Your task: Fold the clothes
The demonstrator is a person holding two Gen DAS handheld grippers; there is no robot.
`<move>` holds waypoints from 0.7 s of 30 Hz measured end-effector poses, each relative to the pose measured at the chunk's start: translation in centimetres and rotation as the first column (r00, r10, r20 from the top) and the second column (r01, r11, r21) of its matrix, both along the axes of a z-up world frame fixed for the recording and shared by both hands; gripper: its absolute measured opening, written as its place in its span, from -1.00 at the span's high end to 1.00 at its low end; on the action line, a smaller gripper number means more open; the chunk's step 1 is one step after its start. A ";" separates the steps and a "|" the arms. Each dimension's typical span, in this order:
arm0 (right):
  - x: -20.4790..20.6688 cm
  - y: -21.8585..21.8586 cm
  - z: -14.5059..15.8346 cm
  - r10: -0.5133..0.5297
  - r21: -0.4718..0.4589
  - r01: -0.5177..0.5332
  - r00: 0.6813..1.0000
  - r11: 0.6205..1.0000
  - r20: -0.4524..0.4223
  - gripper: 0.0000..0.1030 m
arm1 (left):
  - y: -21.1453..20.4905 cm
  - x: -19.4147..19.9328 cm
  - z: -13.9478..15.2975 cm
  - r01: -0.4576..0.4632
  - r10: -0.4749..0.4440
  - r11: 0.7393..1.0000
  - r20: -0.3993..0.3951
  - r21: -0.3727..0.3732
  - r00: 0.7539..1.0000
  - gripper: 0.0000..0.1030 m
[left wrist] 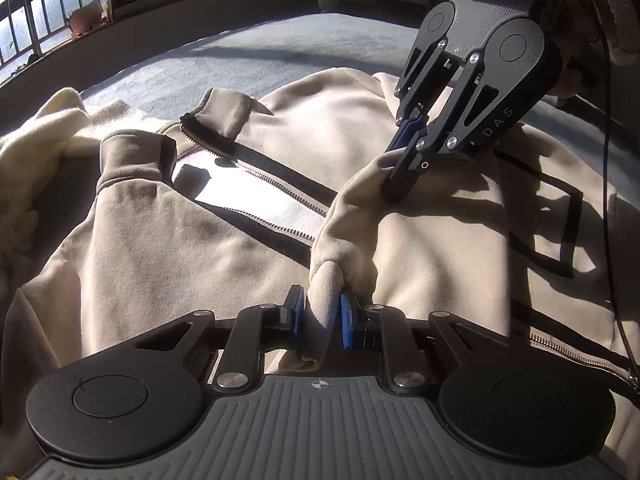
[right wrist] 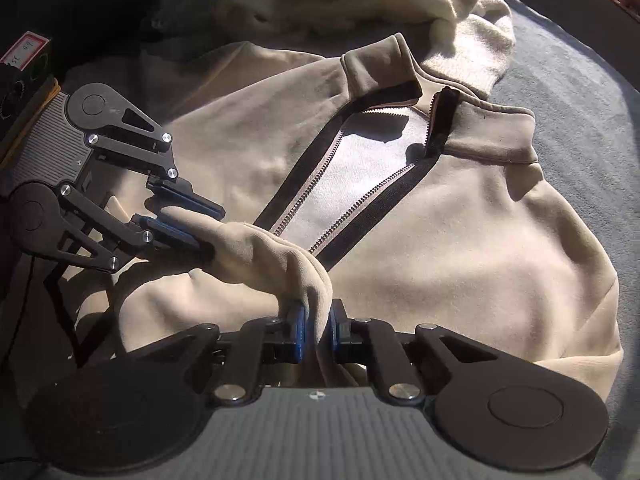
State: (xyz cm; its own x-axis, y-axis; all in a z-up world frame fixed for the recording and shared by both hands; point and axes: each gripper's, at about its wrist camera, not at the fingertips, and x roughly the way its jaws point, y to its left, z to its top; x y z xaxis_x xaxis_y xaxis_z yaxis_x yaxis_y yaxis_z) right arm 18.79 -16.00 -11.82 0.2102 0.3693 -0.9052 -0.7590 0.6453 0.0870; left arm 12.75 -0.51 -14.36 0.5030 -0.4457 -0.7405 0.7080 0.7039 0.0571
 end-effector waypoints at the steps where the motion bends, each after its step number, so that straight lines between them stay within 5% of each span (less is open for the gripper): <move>1: -0.2 0.0 0.5 0.000 0.004 0.000 1.000 1.000 0.019 0.80 | -0.2 -0.4 0.2 0.001 -0.001 1.000 0.027 0.008 1.000 0.83; 5: -1.1 -0.8 3.2 -0.036 0.033 0.032 0.994 0.999 0.107 0.82 | -0.4 -1.1 3.1 -0.042 0.043 0.999 0.165 -0.012 0.985 0.87; 8: -1.8 -2.1 6.2 -0.103 0.101 0.082 0.969 0.992 0.226 0.82 | -0.6 -1.5 7.0 -0.077 0.088 0.996 0.313 -0.048 0.946 0.87; 10: -3.0 -3.1 8.5 -0.140 0.185 0.082 0.935 0.979 0.326 0.82 | -1.3 -3.0 9.6 -0.067 0.067 0.998 0.471 -0.018 0.880 0.87; 12: -5.4 -4.0 10.0 -0.163 0.254 0.053 0.887 0.966 0.432 0.81 | -2.4 -5.9 11.8 -0.029 -0.023 0.997 0.641 0.070 0.767 0.87; 14: -7.9 -4.6 10.3 -0.166 0.279 0.026 0.857 0.960 0.489 0.73 | -3.1 -8.8 12.2 0.027 -0.126 0.988 0.680 0.155 0.722 0.87; 15: -9.0 -4.8 9.9 -0.157 0.279 0.014 0.854 0.960 0.496 0.56 | -3.3 -10.2 12.0 0.060 -0.174 0.980 0.673 0.190 0.719 0.84; 17: -11.0 -4.5 7.9 -0.100 0.217 -0.001 0.884 0.976 0.456 0.03 | -3.6 -12.3 10.6 0.140 -0.236 0.968 0.568 0.207 0.788 0.78; 19: -12.9 -3.9 5.1 -0.014 0.121 -0.038 0.913 0.992 0.407 -0.01 | -3.6 -13.7 8.2 0.230 -0.287 0.955 0.376 0.189 0.881 0.53; 21: -14.2 -3.3 2.8 0.026 0.062 -0.051 0.937 0.997 0.349 -0.01 | -3.5 -14.5 5.5 0.273 -0.299 0.950 0.192 0.152 0.935 0.49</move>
State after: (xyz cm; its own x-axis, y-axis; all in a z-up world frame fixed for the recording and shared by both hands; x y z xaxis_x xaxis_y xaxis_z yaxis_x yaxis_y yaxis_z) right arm 4.55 -19.32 -9.04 0.4913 0.4420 -0.7505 -0.7740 0.6167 -0.1435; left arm -1.78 -4.00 -8.90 0.5173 -0.5079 -0.6888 0.8408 0.4517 0.2983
